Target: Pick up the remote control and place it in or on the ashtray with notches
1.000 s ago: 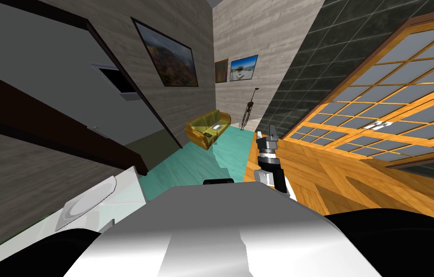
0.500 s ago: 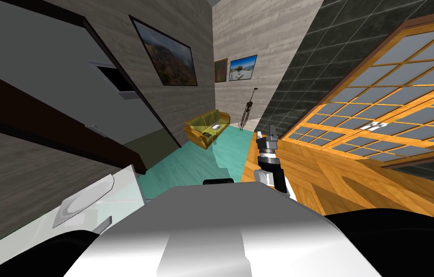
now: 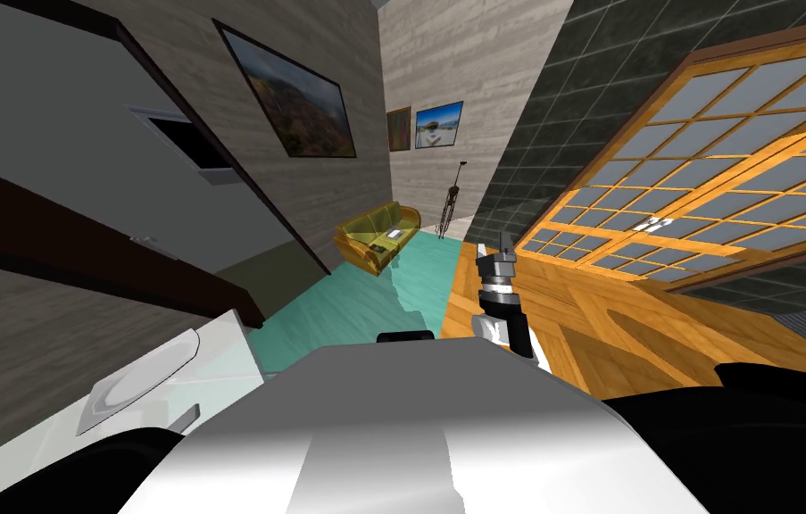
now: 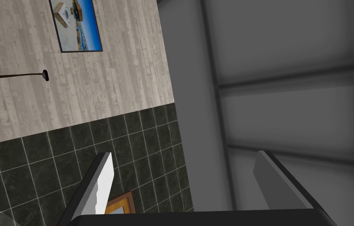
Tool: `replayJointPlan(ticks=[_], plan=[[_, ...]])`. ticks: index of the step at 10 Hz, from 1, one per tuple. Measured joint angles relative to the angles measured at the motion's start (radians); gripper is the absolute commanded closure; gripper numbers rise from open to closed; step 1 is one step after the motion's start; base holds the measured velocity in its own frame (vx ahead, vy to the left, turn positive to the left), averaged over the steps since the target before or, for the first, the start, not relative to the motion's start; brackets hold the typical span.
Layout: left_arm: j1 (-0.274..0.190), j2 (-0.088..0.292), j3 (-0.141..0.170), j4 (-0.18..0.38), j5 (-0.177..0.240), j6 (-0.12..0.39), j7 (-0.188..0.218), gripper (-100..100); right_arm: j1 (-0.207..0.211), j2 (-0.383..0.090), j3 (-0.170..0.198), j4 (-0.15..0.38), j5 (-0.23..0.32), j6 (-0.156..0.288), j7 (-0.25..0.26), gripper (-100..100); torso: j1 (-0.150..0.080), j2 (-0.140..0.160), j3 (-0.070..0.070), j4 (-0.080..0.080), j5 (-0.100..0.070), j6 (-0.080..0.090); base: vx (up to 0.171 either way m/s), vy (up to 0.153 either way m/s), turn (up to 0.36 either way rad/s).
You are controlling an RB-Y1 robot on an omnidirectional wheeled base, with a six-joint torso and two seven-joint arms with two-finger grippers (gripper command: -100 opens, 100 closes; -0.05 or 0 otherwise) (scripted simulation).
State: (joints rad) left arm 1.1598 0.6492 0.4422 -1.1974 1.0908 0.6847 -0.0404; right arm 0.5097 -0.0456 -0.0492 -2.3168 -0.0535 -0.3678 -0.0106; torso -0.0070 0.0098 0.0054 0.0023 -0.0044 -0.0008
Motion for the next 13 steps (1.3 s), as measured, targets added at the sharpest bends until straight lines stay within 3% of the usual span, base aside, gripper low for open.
replayJointPlan(ticks=[7, 10, 13], plan=[[-0.065, 0.089, 0.053, 0.040, 0.111, 0.123, 0.091, 100, 0.000, 0.000, 0.000, 0.000, 0.000, 0.000, 0.000, 0, 0.007, 0.006, 0.003, 0.001, 0.002, 0.000, -0.192, 0.027, -0.173], [-0.095, 0.119, 0.054, 0.044, 0.144, 0.169, 0.146, 100, 0.000, 0.000, 0.000, 0.000, 0.000, 0.000, 0.000, 0, 0.003, 0.008, 0.004, 0.001, 0.002, 0.000, -0.257, -0.006, -0.186], [-0.139, 0.148, 0.054, 0.074, 0.192, 0.215, 0.176, 100, 0.000, 0.000, 0.000, 0.000, 0.000, 0.000, 0.000, 0, 0.005, 0.007, 0.004, 0.001, 0.002, 0.000, -0.242, 0.011, -0.186]])
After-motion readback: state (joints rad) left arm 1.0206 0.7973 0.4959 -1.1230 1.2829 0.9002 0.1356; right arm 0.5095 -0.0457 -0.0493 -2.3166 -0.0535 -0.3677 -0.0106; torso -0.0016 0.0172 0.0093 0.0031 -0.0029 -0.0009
